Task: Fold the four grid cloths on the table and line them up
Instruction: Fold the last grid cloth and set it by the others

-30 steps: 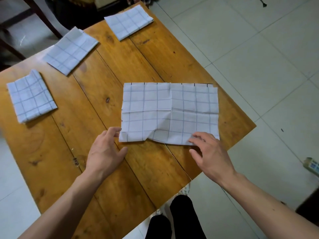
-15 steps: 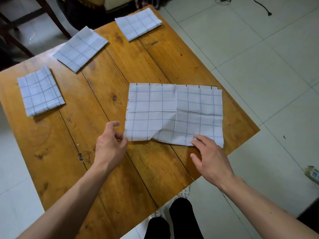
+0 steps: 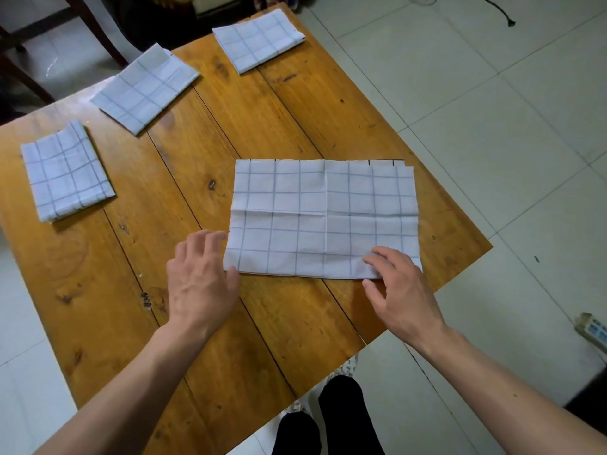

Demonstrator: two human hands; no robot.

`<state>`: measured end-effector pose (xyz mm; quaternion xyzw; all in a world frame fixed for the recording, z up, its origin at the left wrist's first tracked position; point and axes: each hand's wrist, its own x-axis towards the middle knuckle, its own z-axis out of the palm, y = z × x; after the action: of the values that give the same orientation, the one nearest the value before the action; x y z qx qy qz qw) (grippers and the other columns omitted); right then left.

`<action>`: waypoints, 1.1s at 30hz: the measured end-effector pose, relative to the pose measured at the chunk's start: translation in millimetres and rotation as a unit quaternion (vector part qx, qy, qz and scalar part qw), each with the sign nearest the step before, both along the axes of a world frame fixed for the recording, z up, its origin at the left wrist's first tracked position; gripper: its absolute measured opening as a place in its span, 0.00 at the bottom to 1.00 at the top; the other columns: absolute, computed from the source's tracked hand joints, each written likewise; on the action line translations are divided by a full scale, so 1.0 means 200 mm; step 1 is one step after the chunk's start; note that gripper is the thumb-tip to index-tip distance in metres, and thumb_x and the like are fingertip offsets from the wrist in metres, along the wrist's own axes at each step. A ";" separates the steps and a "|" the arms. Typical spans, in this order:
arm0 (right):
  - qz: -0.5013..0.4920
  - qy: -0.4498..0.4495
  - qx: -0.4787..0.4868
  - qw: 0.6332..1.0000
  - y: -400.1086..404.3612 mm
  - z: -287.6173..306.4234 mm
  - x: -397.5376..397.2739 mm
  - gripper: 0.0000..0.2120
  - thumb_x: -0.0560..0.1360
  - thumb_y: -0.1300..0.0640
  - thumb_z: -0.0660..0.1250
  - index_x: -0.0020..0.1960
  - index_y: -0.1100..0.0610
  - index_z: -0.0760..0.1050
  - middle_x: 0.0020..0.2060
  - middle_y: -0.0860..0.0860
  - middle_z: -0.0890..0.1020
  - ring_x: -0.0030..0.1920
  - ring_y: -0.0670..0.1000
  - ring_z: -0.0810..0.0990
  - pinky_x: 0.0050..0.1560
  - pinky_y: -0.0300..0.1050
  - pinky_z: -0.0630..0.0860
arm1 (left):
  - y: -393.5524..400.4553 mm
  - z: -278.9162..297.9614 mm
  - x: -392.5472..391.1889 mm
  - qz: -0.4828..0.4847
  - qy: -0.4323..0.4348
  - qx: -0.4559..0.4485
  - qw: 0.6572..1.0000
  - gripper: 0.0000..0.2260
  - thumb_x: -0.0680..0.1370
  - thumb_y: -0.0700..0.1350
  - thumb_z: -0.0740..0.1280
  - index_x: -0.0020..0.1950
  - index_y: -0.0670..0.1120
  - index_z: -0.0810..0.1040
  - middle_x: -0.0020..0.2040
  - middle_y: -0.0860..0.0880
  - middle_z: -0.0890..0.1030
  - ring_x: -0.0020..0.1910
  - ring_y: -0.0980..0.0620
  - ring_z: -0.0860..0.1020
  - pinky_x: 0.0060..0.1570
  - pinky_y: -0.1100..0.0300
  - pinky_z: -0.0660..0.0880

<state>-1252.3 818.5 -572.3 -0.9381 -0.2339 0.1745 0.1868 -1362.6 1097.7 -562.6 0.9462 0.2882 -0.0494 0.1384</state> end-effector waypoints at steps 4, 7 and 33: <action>-0.014 -0.027 0.008 1.000 0.03 -0.03 0.03 0.19 0.78 0.53 0.65 0.68 0.53 0.72 0.70 0.51 0.69 0.71 0.50 0.64 0.69 0.53 0.69 | -0.14 -0.02 0.06 -0.112 -0.011 0.002 0.994 0.22 0.76 0.49 0.69 0.69 0.47 0.71 0.70 0.44 0.72 0.68 0.43 0.69 0.61 0.45 0.71; -0.011 -0.045 -0.054 0.997 0.06 -0.07 0.05 0.27 0.78 0.46 0.64 0.74 0.49 0.62 0.78 0.54 0.55 0.78 0.53 0.49 0.74 0.52 0.56 | -0.24 -0.05 0.13 -0.143 -0.002 0.007 0.990 0.23 0.76 0.53 0.69 0.69 0.47 0.71 0.71 0.44 0.71 0.69 0.42 0.69 0.63 0.44 0.71; 0.093 -0.041 -0.061 0.993 0.04 -0.22 0.26 0.36 0.79 0.37 0.52 0.80 0.52 0.44 0.79 0.50 0.40 0.77 0.47 0.34 0.77 0.51 0.39 | -0.20 -0.20 0.10 -0.092 0.008 0.069 0.993 0.31 0.70 0.39 0.61 0.74 0.45 0.65 0.78 0.41 0.60 0.78 0.40 0.55 0.74 0.38 0.52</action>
<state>-1200.3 826.9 -616.4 -0.9281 -0.3165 0.1669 0.1026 -1342.7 1058.7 -602.3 0.9755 0.2042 -0.0497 0.0657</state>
